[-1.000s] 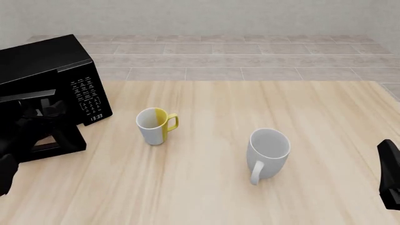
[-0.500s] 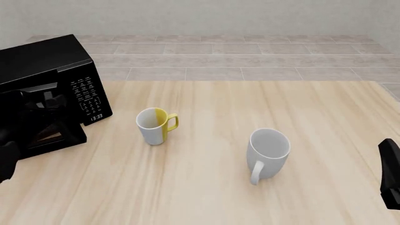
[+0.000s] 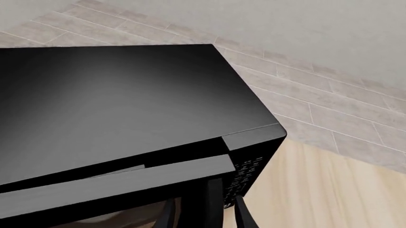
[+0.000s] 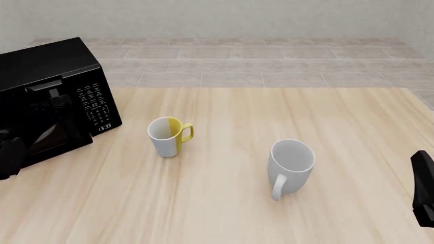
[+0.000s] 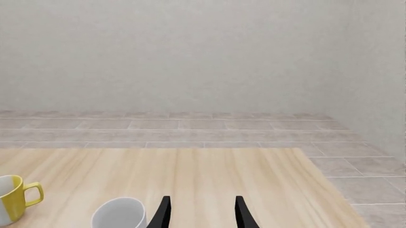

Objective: Close the microwave.

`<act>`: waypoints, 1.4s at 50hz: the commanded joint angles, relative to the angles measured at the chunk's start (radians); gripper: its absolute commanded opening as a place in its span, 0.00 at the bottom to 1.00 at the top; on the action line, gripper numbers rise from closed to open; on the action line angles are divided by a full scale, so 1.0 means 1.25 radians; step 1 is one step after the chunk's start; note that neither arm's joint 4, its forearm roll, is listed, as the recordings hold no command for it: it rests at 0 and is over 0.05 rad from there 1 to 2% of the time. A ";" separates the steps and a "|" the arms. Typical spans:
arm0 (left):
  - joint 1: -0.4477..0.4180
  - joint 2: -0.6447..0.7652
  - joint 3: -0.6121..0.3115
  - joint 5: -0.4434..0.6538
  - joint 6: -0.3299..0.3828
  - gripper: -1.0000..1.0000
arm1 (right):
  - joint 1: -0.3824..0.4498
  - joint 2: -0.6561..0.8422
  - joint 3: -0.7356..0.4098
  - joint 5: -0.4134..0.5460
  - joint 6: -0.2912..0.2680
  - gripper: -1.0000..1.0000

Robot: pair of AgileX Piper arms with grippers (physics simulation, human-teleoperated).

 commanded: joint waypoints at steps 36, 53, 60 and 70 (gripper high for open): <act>-0.004 0.191 -0.080 0.098 -0.008 1.00 | -0.010 0.000 -0.005 0.001 0.003 1.00; -0.025 0.073 0.010 0.077 0.014 1.00 | -0.008 0.000 0.001 -0.002 0.006 1.00; -0.048 -0.018 0.076 0.081 0.005 1.00 | -0.007 0.000 0.000 -0.001 0.006 1.00; -0.069 -0.212 0.180 0.114 0.016 1.00 | -0.003 0.000 0.002 -0.002 0.006 1.00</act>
